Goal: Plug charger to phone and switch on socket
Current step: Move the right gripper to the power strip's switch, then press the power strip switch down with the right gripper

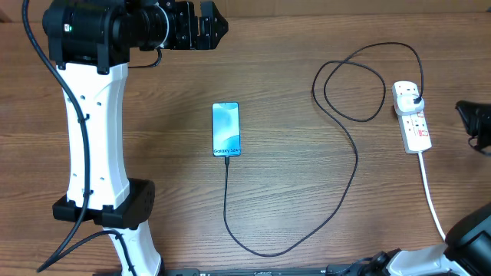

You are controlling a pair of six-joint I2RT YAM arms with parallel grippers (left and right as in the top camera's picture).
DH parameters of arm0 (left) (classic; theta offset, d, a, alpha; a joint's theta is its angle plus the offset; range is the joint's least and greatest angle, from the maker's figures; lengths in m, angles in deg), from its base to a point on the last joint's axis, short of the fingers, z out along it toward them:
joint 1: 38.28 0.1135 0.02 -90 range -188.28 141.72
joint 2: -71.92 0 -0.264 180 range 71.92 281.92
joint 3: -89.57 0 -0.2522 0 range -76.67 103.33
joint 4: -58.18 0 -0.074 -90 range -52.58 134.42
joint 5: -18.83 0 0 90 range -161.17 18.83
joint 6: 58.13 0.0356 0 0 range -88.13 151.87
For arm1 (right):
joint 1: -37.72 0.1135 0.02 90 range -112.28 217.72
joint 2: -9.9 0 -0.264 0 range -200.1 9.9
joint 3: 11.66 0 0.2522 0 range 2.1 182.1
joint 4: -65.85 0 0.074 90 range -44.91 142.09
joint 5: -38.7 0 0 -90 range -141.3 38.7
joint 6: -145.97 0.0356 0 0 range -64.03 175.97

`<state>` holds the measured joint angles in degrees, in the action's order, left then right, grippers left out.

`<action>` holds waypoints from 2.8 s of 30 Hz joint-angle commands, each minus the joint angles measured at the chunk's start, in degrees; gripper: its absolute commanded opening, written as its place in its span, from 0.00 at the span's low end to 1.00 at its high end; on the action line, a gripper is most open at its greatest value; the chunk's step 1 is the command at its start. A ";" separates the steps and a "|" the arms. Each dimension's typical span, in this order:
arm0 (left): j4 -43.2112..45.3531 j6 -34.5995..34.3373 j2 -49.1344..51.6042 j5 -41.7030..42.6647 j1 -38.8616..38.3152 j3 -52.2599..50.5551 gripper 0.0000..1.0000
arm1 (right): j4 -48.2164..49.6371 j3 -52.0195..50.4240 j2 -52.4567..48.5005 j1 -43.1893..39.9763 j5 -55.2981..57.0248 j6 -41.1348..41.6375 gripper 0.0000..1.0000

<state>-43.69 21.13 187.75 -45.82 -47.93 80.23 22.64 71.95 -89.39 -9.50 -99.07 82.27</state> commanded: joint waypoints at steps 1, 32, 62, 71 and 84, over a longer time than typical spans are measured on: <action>0.02 0.44 0.35 0.85 0.15 0.72 0.99 | 5.53 -5.16 -1.29 -0.07 -1.03 5.18 0.04; 0.02 0.44 0.35 0.85 0.15 0.72 1.00 | 24.30 -9.73 -15.93 5.49 5.81 20.20 0.04; 0.02 0.44 0.35 0.85 0.15 0.72 1.00 | 28.98 -9.73 -15.93 8.39 9.16 18.21 0.04; 0.02 0.44 0.35 0.85 0.15 0.72 0.99 | 28.26 -9.79 -15.96 8.76 9.20 18.23 0.04; 0.02 0.44 0.35 0.85 0.15 0.72 0.99 | 27.43 -9.79 -18.43 9.05 9.05 18.23 0.04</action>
<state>-43.74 21.13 187.75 -45.82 -47.93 80.23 50.66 62.46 -105.36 -1.50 -89.89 100.94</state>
